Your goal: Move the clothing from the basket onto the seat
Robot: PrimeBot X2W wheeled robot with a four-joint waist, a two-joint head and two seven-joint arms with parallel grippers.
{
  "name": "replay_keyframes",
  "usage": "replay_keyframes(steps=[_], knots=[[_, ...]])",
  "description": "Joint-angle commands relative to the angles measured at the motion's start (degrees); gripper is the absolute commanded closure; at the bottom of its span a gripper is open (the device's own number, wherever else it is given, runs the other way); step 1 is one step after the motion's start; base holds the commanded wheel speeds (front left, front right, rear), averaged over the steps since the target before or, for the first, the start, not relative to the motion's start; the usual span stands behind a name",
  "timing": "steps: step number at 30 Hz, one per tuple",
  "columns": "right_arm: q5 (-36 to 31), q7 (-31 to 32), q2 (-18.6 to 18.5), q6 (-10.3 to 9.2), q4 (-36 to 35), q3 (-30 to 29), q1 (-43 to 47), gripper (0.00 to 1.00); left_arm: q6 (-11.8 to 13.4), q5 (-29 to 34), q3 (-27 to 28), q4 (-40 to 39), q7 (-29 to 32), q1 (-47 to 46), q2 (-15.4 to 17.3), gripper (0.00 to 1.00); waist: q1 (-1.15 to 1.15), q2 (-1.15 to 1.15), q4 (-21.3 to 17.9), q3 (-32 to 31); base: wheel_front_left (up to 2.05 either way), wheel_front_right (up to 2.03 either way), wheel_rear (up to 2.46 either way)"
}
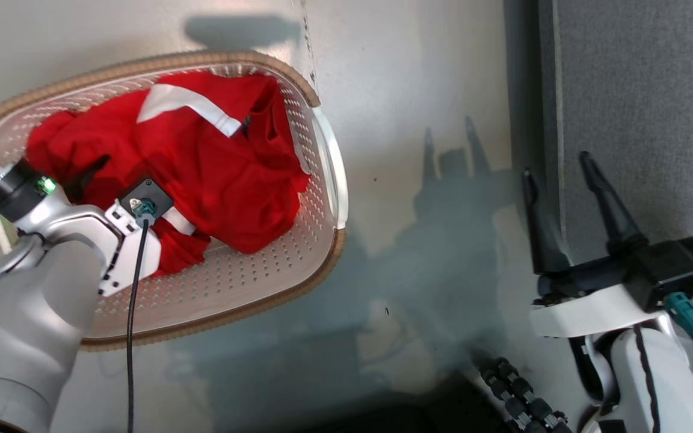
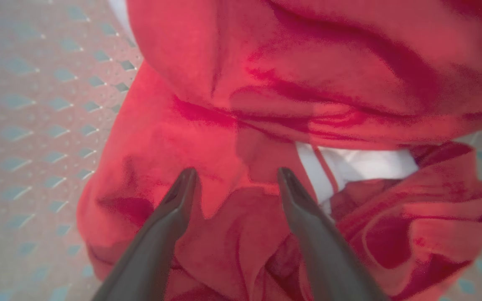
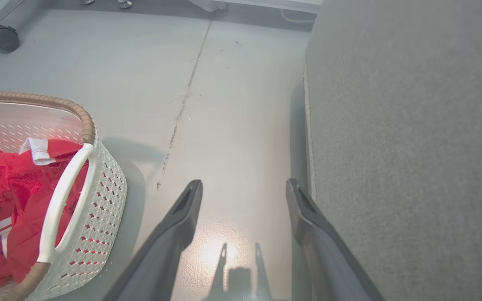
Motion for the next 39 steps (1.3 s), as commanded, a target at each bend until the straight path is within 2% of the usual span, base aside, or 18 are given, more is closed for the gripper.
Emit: replay_keyframes(steps=[1, 5, 12, 15, 20, 25, 26, 27, 28, 39], knots=[[0.59, -0.20, -0.17, 0.01, -0.17, 1.32, -1.13, 0.00, 0.43, 2.09, -1.94, 0.39, 0.03, -1.79, 1.15, 0.00, 0.00, 0.00, -0.83, 1.73, 0.00, 0.00, 0.00], [0.05, -0.20, -0.22, 0.01, -0.01, 2.93, -1.73, 0.00, 1.47, 2.75, -2.95, 0.59, 0.90, -3.56, 2.38, 0.00, 0.00, 0.00, -1.71, 3.26, 0.00, 0.00, 0.00], [1.20, -0.20, -0.20, 0.01, -0.29, 4.51, -2.54, 0.00, -0.30, 4.06, -5.13, 0.95, 5.45, -5.61, 4.70, 0.00, 0.00, 0.00, -3.70, 5.72, 0.00, 0.00, 0.00], [1.92, -0.20, -0.20, 0.01, -0.16, 4.70, -2.04, 0.00, -1.91, 5.03, -6.66, 1.18, 7.58, -5.72, 5.00, 0.00, 0.00, 0.00, -4.18, 6.00, 0.00, 0.00, 0.00], [1.60, -0.20, -0.19, 0.01, 1.39, 4.72, -1.60, 0.00, -6.20, 4.60, -8.15, 1.77, 12.76, -4.39, 4.66, 0.00, 0.00, 0.00, -4.55, 6.65, 0.00, 0.00, 0.00], [2.46, -0.21, -0.19, 0.01, 1.37, 5.71, -1.79, 0.00, -7.85, 2.78, -8.52, 1.93, 15.27, -3.52, 3.83, 0.00, 0.00, 0.00, -4.86, 6.60, 0.00, 0.00, 0.00], [2.60, -0.20, -0.18, 0.01, 1.33, 5.72, -1.88, 0.00, -8.01, 2.41, -8.61, 1.94, 15.87, -3.35, 3.80, 0.07, 0.00, 0.00, -4.91, 6.57, 0.00, 0.00, 0.00], [2.66, -0.20, -0.18, 0.01, 1.34, 5.68, -1.97, 0.00, -8.19, 2.24, -8.93, 1.98, 16.49, -3.23, 3.71, 0.75, 0.00, 0.00, -4.96, 6.54, 0.00, 0.00, 0.00], [2.70, -0.20, -0.18, 0.01, 1.40, 5.63, -2.08, 0.00, -8.35, 1.96, -9.28, 1.98, 16.69, -3.21, 3.54, 1.00, 0.00, 0.00, -4.98, 6.51, 0.00, 0.00, 0.00], [3.24, -0.20, -0.18, 0.01, 3.41, 5.07, -4.07, 0.00, -8.41, -2.19, -13.59, 1.33, 16.23, -4.64, 2.76, 1.00, 0.00, 0.00, -4.80, 4.68, 0.00, 0.00, 0.00]])
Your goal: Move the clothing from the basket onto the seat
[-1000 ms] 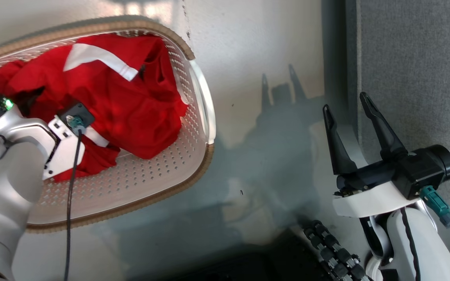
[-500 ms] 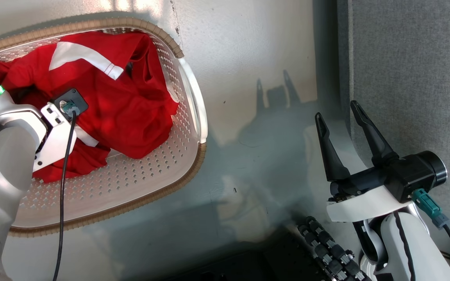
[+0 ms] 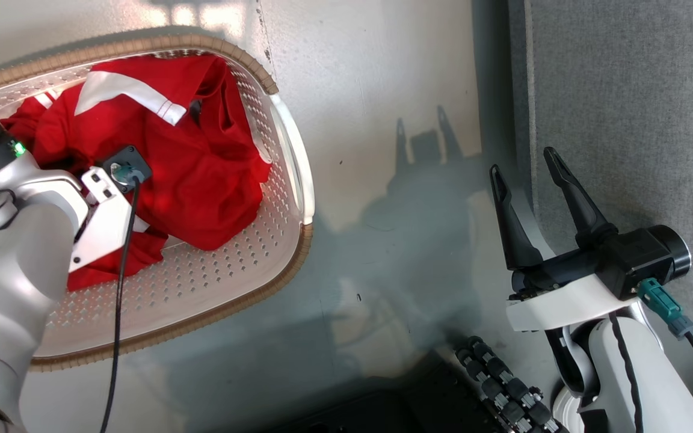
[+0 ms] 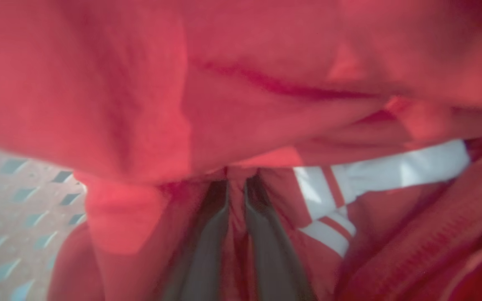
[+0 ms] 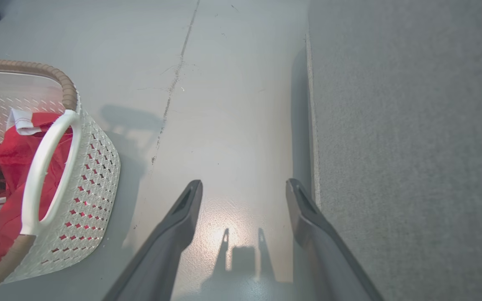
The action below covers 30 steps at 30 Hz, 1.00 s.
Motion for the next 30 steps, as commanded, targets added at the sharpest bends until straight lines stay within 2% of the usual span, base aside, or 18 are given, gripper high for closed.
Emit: replay_keyframes(steps=[1, 7, 15, 19, 27, 30], knots=[[0.07, -0.19, -0.20, 0.01, 0.52, -0.23, -0.83, 0.00, -0.20, -1.10, -0.78, 0.83, 0.19, 2.38, -0.92, 1.00, 0.00, 0.00, 0.42, -0.99, 0.00, 0.00, 0.00], [-0.75, -0.19, -0.23, 0.01, 1.20, -1.73, -1.45, 0.00, -0.08, -4.74, -2.51, 0.57, -1.36, 2.55, -0.70, 1.00, 0.00, 0.00, 1.59, -4.47, 0.00, 0.00, 0.00], [-3.18, -0.19, -0.22, 0.01, 2.82, -3.81, -2.06, 0.00, -0.06, -8.96, -4.43, 0.56, -3.32, 4.27, -2.22, 1.00, 0.00, 0.00, 4.60, -11.03, 0.00, 0.00, 0.00], [-4.83, -0.20, -0.28, 0.00, 4.34, -5.38, -1.78, 0.00, -0.06, -11.12, -4.76, 0.54, -5.42, 6.24, -4.09, 1.00, 0.00, 0.00, 6.79, -16.18, 0.00, 0.00, 0.00], [-7.97, -0.19, -0.28, 0.01, 6.61, -7.93, 0.36, 0.00, 0.35, -14.45, -3.89, 0.56, -13.30, 12.13, -9.53, 1.00, 0.00, 0.00, 12.48, -28.10, 0.00, 0.00, 0.00], [-8.83, -0.19, -0.30, 0.00, 7.28, -8.05, 1.18, 0.00, 0.41, -17.21, -1.84, 0.50, -15.83, 13.32, -10.87, 1.00, 0.00, 0.00, 14.08, -31.76, 0.00, 0.00, 0.00]])
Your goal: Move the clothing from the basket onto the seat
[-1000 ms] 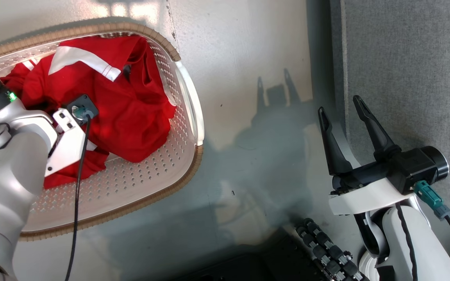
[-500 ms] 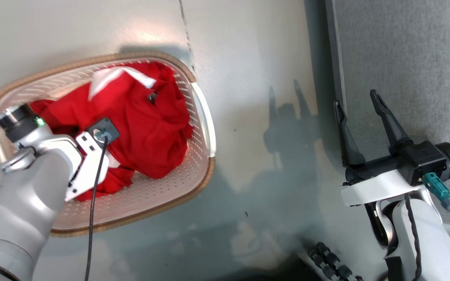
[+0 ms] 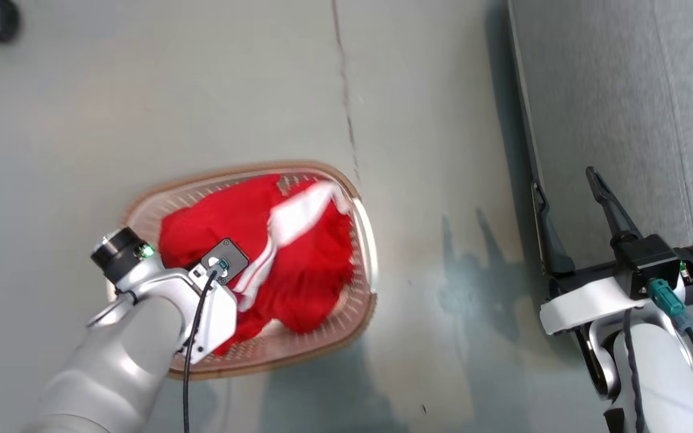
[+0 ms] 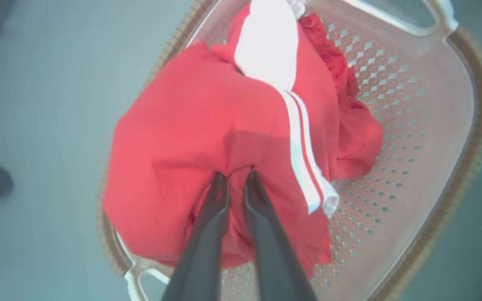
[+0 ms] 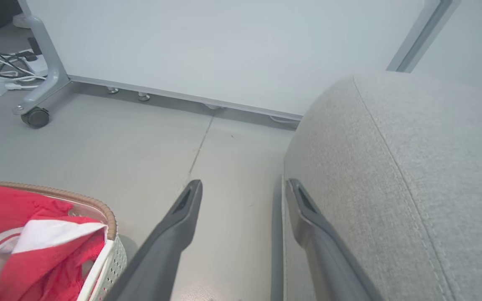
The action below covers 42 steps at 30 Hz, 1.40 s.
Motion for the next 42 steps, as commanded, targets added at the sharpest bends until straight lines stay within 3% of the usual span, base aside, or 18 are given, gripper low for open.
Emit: replay_keyframes(steps=[1, 10, 13, 21, 37, 42], knots=[[-0.26, -0.19, -0.44, -0.01, 0.34, -0.54, 1.06, 0.00, 0.26, -0.70, 0.53, -0.09, -0.92, 0.20, -0.38, 1.00, 0.00, 0.00, 4.23, -5.90, 0.00, 0.00, 0.00], [-1.05, -0.19, -0.45, -0.01, 2.29, -1.15, 4.41, 0.00, 2.35, -6.58, 4.56, -3.80, -4.10, 1.79, -3.53, 1.00, 0.00, 0.00, 8.74, -15.99, 0.00, 0.00, 0.00], [-0.31, -0.19, -0.43, -0.01, 3.08, -1.19, 5.81, 0.00, 2.17, -9.22, 7.10, -9.46, -4.15, 3.36, -3.77, 1.00, 0.00, 0.00, 9.65, -19.10, 0.00, 0.00, 0.00], [1.54, -0.19, -0.44, -0.01, 3.49, -0.27, 8.45, 0.00, 5.24, -12.29, 13.86, -25.16, -4.16, 7.79, -3.04, 1.00, 0.00, 0.00, 11.48, -25.39, 0.00, 0.00, 0.00], [2.83, -0.19, -0.42, -0.01, 1.96, 2.68, 12.43, 0.00, 5.15, -14.38, 26.19, -52.57, -4.17, 15.42, -3.75, 1.00, 0.00, 0.00, 12.37, -32.20, 0.00, 0.00, 0.00], [3.02, -0.19, -0.42, -0.01, 1.46, 2.97, 12.95, 0.00, 3.97, -15.09, 29.01, -61.98, -4.17, 17.81, -4.14, 1.00, 0.00, 0.00, 12.32, -33.06, 0.00, 0.00, 0.00]])
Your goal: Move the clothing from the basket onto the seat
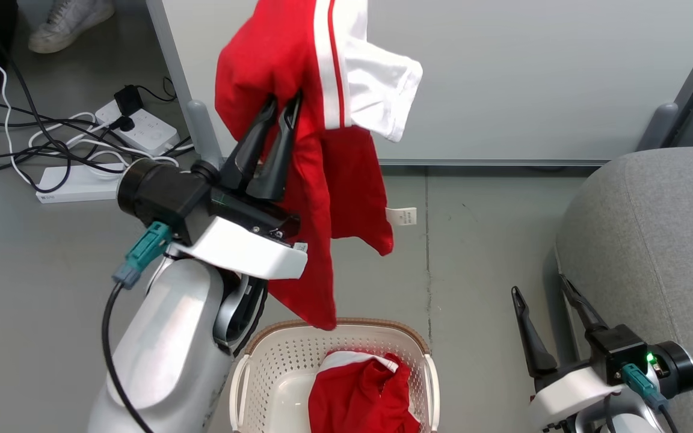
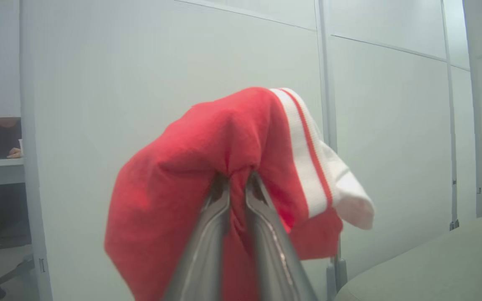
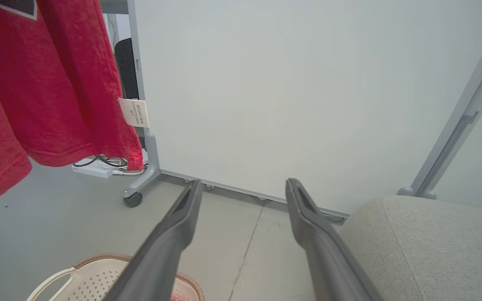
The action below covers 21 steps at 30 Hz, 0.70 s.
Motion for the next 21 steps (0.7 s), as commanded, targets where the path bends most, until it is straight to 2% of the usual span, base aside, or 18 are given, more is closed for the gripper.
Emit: replay_keyframes(steps=[1, 9, 21], knots=[[0.13, -0.19, -0.40, -0.01, -0.34, 0.20, 0.46, 0.00, -0.49, -0.39, 0.69, -1.96, -0.12, 1.34, 0.08, 1.00, 0.00, 0.00, -0.05, -0.22, 0.00, 0.00, 0.00], [0.94, -0.19, -0.41, -0.01, -2.45, 1.23, 0.62, 0.00, -1.72, -4.17, 0.46, -10.71, -0.13, 4.74, 0.04, 1.00, 0.00, 0.00, -0.42, -0.47, 0.00, 0.00, 0.00], [0.59, -0.19, -0.40, -0.01, -4.70, 1.91, 1.14, 0.00, -4.01, -6.95, -6.78, -11.27, -0.13, 8.88, 0.06, 1.00, 0.00, 0.00, -0.54, -0.38, 0.00, 0.00, 0.00]])
